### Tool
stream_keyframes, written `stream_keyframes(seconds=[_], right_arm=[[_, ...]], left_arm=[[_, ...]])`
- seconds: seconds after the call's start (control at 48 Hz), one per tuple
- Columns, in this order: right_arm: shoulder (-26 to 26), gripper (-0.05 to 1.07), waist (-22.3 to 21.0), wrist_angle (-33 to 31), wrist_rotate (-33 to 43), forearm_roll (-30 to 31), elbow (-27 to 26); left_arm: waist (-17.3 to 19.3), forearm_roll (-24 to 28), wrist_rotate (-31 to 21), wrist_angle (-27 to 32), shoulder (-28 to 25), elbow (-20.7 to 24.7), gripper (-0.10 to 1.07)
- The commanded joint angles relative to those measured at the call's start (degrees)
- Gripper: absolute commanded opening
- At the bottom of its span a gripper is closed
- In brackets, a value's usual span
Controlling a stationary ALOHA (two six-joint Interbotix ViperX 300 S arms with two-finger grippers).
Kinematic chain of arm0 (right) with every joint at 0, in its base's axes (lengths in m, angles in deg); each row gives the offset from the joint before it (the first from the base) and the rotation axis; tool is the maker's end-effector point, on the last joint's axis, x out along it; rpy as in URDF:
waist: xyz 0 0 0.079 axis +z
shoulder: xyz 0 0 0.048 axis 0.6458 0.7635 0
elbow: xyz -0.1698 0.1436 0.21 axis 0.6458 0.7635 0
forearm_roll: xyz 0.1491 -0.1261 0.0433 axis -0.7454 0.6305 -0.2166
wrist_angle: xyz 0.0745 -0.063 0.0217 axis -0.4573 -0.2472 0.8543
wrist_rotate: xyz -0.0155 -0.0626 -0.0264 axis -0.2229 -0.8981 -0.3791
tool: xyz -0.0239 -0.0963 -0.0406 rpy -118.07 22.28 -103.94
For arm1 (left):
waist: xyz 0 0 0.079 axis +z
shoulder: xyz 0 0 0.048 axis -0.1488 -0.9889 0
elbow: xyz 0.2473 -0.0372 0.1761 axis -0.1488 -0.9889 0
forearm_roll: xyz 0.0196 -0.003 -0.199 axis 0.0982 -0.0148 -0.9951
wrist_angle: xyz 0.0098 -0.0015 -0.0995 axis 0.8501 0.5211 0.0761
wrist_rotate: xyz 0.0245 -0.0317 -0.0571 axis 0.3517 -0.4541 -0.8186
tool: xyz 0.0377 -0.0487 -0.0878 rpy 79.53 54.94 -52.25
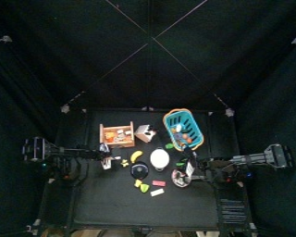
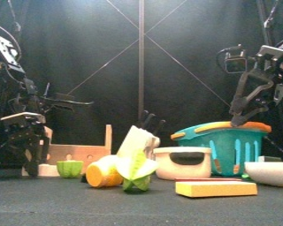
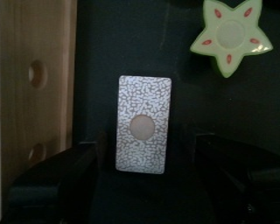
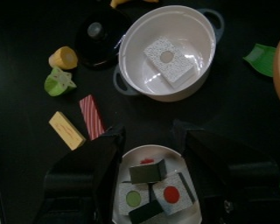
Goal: Grab rice
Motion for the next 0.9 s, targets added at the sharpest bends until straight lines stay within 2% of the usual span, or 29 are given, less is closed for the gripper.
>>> stream_keyframes(seconds=[0.0,0.188,0.312,0.604,0.875], right_arm=[[-0.2,0.83,-0.2,0.4,0.0,-0.1,-0.5],[-0.2,0.83,-0.2,0.4,0.0,-0.1,-0.4],[-0.2,0.83,-0.2,0.4,0.0,-0.1,-0.5],[-0.2,0.83,-0.2,0.4,0.0,-0.1,-0.5],[-0.2,0.83,-0.2,0.4,0.0,-0.1,-0.4]], left_arm=[[-0.1,-0.1,0.0,-0.1,-1.1,0.6,0.93],[-0.3,-1.1,0.0,-0.1,-0.8,0.9,0.70],[-0.5,-2.2,0.2,0.3,0.4,1.2,0.59],[-0.8,-3.0,0.1,1.4,4.7,1.5,0.59],[-1.1,-4.6,0.1,1.6,5.4,1.7,0.59]])
